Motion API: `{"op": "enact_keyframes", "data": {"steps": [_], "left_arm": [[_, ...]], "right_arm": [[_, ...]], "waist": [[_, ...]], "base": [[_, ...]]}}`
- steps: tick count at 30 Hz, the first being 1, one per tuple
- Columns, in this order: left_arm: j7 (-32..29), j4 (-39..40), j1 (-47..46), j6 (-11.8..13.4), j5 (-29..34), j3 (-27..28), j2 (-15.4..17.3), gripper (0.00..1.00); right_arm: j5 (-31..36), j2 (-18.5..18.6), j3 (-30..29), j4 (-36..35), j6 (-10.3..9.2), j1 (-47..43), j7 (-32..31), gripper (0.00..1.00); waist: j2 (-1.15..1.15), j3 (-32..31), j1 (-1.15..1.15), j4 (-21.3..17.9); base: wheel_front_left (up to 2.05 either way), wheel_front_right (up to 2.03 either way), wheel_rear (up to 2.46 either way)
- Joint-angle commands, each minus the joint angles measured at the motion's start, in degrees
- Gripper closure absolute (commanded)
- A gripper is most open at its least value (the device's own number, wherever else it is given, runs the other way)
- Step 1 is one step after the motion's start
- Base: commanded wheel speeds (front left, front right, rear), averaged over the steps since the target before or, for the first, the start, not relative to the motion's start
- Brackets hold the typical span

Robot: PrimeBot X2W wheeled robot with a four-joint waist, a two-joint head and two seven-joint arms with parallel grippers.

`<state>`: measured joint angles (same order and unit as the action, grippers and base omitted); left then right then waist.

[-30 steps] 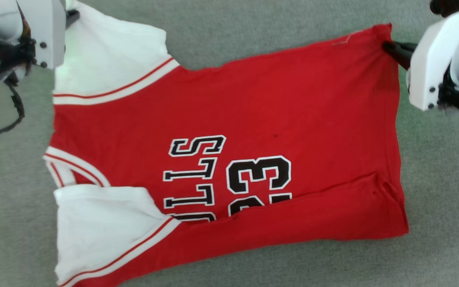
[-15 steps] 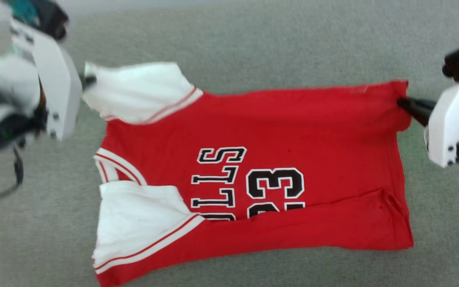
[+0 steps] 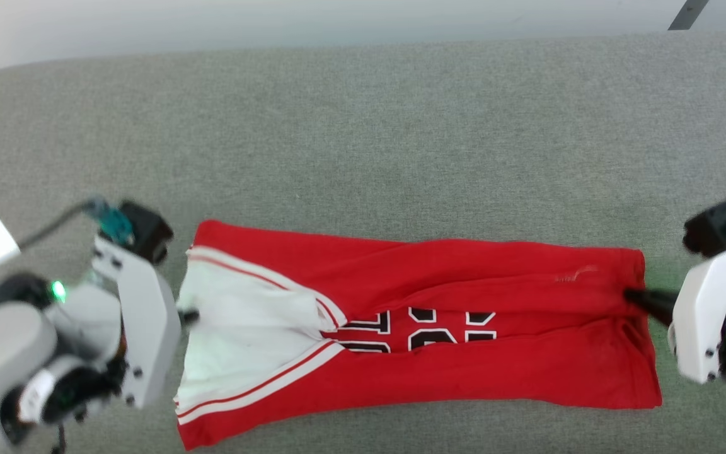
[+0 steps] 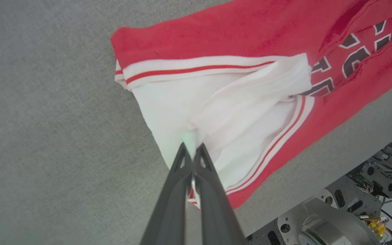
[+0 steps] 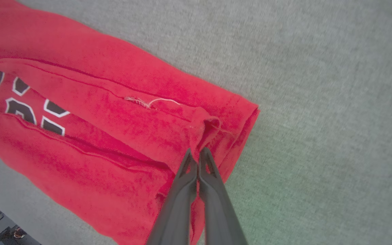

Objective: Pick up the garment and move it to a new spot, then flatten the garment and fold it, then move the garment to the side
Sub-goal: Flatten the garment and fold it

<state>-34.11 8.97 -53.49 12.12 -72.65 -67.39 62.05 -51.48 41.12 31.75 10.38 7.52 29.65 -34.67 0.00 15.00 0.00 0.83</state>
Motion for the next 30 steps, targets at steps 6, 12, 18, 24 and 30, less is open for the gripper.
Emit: {"op": "enact_keyframes", "data": {"steps": [6, 12, 18, 24, 30], "left_arm": [[1.7, -1.44, 4.56, -0.34, -1.38, -1.78, -1.65, 1.0], [3.59, -6.96, 6.06, -2.95, -2.39, -1.98, -4.68, 0.55], [5.08, -8.76, 6.74, -3.54, -3.01, -1.49, -4.63, 0.0], [7.77, -8.48, 8.76, -4.01, -3.87, -1.14, -4.22, 0.0], [14.76, -7.43, 11.6, -3.34, -2.66, -0.12, -3.81, 0.0]], "right_arm": [[1.12, -2.07, -0.8, 0.34, -0.06, -3.82, -1.65, 1.0], [3.18, -4.86, -0.36, 2.62, -0.06, -3.24, -3.65, 0.94], [4.03, -4.88, -0.46, 3.04, -0.06, -2.45, -5.31, 0.18], [3.01, -4.93, -2.3, 3.29, -0.06, -4.19, -6.51, 0.0], [3.13, -5.54, -4.89, 2.08, -0.06, -6.8, -6.39, 0.0]], "waist": [[0.0, -0.22, 0.0, -0.4], [0.0, -1.33, 0.0, -0.87], [0.0, -3.3, 0.0, -0.91], [0.0, -6.94, 0.0, -0.51], [0.0, -10.81, 0.0, -0.09]], "base": [[0.0, 0.0, 0.0], [0.0, 0.0, 0.0], [0.0, 0.0, 0.0], [0.0, 0.0, 0.0], [0.0, 0.0, 0.0]]}}
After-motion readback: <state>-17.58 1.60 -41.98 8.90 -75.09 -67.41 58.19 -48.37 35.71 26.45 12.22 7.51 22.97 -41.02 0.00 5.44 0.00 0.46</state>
